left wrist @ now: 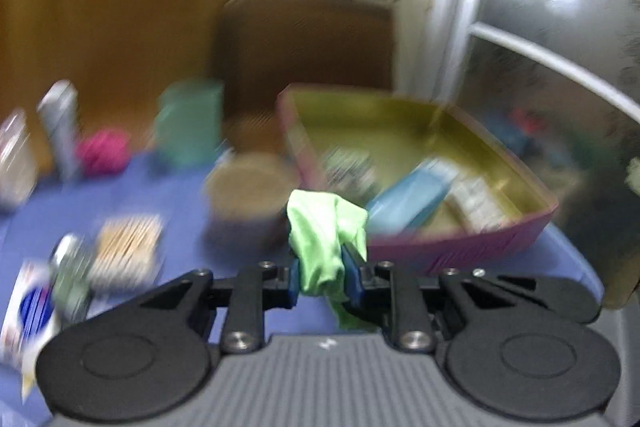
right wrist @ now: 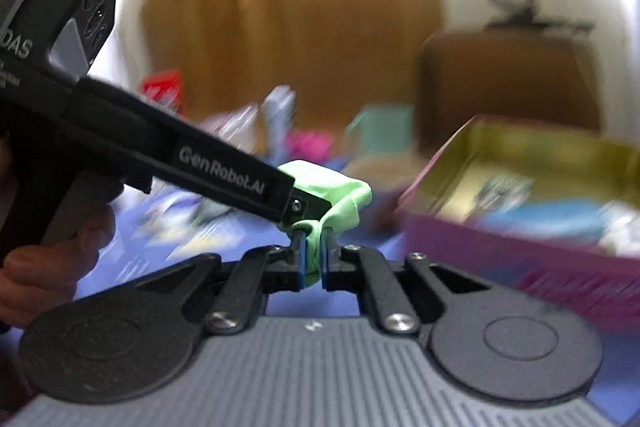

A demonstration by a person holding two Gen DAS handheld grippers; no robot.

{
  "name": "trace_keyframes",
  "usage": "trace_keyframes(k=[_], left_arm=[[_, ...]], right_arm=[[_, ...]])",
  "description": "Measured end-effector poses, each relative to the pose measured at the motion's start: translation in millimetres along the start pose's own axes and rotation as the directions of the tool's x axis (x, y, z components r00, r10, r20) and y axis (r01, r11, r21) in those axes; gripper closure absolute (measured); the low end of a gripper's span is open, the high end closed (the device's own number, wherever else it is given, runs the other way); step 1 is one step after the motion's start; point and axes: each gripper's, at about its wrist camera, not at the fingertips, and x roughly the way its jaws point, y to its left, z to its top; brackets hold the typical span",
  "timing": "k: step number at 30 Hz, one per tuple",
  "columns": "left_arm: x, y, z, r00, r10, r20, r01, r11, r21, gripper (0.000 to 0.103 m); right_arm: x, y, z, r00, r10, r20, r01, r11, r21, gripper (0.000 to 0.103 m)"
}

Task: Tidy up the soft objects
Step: 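Carry the cloth into the pink tin and open the right tool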

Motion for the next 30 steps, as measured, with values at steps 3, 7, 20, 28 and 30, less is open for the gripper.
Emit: trace_keyframes(k=[3, 7, 20, 28, 30], left_arm=[[23, -26, 27, 0.999, -0.027, 0.034, 0.024, 0.997, 0.076, 0.082], [63, -53, 50, 0.998, -0.054, 0.031, 0.05, 0.992, 0.112, 0.074], [102, -52, 46, 0.984, 0.153, 0.091, -0.158, 0.986, 0.049, 0.004], [35, -4, 10, 0.977, 0.151, 0.148, -0.148, 0.988, -0.036, 0.004], [18, 11, -6, 0.974, 0.177, 0.143, -0.169, 0.984, -0.063, 0.004]], right_arm=[[-4, -24, 14, 0.992, -0.108, 0.068, 0.107, 0.994, 0.02, 0.093], [-2, -62, 23, 0.971, -0.223, 0.091, 0.217, 0.974, 0.067, 0.093], [13, -129, 12, 0.874, -0.485, 0.035, 0.47, 0.861, 0.194, 0.046], [-6, -105, 5, 0.869, -0.483, 0.106, 0.456, 0.866, 0.206, 0.043], [-9, -94, 3, 0.876, -0.465, 0.126, 0.434, 0.875, 0.212, 0.043]])
